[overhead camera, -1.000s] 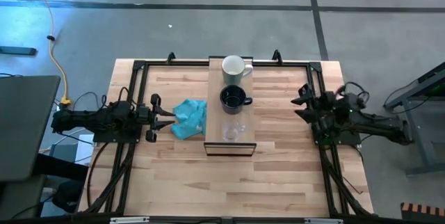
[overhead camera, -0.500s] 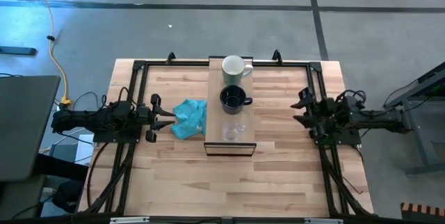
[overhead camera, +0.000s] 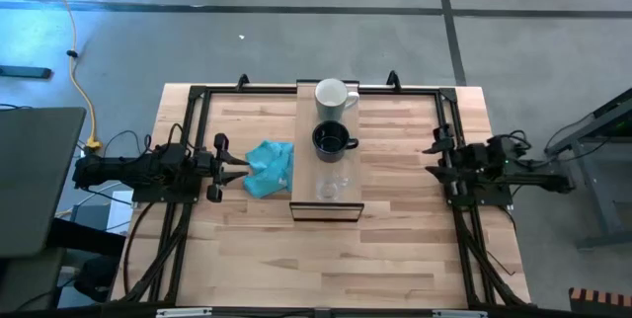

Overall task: Stack small to large cups/mugs on shelf
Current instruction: Return to Home Position

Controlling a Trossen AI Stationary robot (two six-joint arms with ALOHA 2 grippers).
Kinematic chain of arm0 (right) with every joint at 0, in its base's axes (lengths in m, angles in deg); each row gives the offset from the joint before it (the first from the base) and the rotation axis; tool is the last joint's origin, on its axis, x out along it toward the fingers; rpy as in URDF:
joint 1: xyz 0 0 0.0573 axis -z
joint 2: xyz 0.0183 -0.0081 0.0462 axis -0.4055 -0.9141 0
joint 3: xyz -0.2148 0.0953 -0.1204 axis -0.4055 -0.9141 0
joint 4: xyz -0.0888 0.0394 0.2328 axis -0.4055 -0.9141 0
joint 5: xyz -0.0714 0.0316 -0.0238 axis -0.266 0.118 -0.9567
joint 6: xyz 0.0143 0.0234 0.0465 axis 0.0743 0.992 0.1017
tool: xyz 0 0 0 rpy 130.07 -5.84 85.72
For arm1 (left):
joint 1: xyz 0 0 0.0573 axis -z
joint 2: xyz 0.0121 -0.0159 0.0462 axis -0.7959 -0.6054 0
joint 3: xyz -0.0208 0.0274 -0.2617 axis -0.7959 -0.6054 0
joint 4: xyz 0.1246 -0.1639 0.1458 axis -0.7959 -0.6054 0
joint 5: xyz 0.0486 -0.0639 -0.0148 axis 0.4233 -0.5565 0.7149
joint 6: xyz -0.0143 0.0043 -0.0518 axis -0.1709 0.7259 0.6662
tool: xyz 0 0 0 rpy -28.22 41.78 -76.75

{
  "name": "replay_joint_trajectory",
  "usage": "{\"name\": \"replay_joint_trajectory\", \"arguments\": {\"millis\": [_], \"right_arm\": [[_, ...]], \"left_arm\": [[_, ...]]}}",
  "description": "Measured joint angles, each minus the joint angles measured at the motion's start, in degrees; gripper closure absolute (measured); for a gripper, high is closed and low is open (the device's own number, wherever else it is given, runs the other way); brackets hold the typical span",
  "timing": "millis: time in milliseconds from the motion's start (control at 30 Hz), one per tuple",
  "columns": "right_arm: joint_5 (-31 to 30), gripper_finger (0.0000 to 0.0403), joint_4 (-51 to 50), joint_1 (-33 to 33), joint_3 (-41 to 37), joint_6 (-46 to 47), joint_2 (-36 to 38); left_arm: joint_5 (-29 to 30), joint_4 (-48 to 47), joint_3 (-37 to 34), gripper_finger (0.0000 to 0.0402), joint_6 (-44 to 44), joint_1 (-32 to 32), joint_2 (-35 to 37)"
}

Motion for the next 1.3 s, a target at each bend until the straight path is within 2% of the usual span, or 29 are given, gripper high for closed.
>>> {"name": "replay_joint_trajectory", "arguments": {"millis": [67, 233, 400, 467, 833, 1300], "right_arm": [[0.1, 0.0231, -2.39, 0.0, -0.01, -0.28, 2.71], [2.04, 0.0231, -4.71, -0.02, -0.11, 1.21, 2.53], [2.91, 0.0231, 1.06, 0.0, -2.94, -0.2, 2.69], [2.62, 0.0231, 6.4, 0.0, -5.63, -0.62, 2.69], [2.56, 0.0231, 8.49, -0.02, -5.99, 0.74, 2.59], [2.51, 0.0231, 4.28, -0.02, -6.01, 4.89, 2.59]], "left_arm": [[0.0, 0.01, 0.0, 0.0295, 0.0, 0.0, 0.0], [0.02, 0.08, -0.02, 0.0295, 0.0, 0.0, -0.16], [0.04, 0.02, -0.02, 0.0295, 0.0, 0.0, -0.15], [0.05, 0.02, -0.02, 0.0295, 0.0, -0.02, -0.15], [0.15, 0.02, -0.02, 0.0295, 0.0, 0.0, -0.15], [0.15, 0.02, -0.02, 0.0295, -0.02, 0.0, -0.15]]}}
